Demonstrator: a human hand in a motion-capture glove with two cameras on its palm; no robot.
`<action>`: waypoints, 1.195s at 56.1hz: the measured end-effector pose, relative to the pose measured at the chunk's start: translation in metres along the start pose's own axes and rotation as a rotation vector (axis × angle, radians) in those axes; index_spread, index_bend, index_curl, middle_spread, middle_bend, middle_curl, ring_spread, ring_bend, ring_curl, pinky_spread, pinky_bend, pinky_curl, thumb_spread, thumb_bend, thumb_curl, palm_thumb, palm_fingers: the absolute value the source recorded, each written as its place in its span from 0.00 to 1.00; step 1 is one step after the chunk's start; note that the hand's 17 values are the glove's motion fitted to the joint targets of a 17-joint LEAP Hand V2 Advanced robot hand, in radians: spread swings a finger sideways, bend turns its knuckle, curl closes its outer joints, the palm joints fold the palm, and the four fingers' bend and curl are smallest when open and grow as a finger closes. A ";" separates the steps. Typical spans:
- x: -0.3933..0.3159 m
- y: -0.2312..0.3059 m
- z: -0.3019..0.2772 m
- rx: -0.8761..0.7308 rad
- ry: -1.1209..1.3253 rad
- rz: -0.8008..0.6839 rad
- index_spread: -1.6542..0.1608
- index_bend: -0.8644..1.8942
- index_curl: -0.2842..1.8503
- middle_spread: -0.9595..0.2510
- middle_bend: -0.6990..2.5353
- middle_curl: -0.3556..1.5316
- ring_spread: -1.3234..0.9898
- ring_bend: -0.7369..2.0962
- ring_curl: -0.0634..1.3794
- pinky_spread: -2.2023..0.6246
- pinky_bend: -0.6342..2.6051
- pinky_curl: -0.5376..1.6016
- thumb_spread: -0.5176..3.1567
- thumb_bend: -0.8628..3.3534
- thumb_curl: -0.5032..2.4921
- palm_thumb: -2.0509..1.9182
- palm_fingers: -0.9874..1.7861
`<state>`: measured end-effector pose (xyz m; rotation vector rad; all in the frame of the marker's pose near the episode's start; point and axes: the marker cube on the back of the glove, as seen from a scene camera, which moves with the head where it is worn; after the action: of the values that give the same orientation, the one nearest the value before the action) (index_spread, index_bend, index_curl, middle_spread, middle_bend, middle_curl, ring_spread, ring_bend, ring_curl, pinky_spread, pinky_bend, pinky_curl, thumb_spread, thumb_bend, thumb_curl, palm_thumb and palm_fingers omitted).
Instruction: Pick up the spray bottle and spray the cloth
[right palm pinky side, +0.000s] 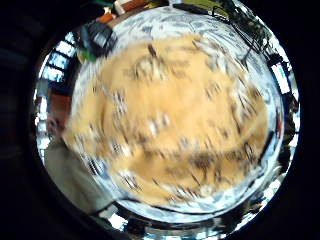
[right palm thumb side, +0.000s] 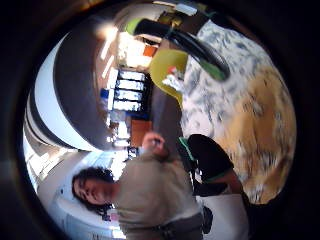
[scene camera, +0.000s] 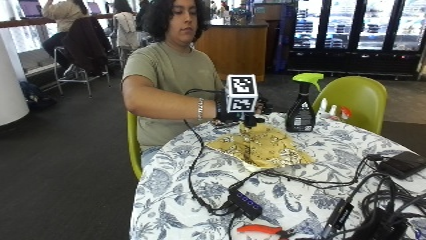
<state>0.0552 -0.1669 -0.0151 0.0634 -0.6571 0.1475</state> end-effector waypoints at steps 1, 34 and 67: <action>0.001 0.009 -0.001 -0.012 0.020 -0.005 0.70 0.37 0.32 0.71 0.27 0.40 0.51 0.36 0.28 0.84 0.31 0.43 0.42 0.19 0.35 0.69 0.44; -0.023 0.173 0.001 -0.050 0.479 -0.153 0.67 0.36 0.26 0.67 0.28 0.38 0.49 0.35 0.26 0.81 0.27 0.41 0.44 0.20 0.30 0.68 0.39; -0.011 0.175 0.009 -0.050 0.549 -0.124 0.66 0.37 0.24 0.71 0.28 0.37 0.50 0.36 0.26 0.82 0.27 0.41 0.44 0.20 0.29 0.69 0.39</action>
<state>0.0140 0.0036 -0.0126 0.0134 -0.1083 0.0246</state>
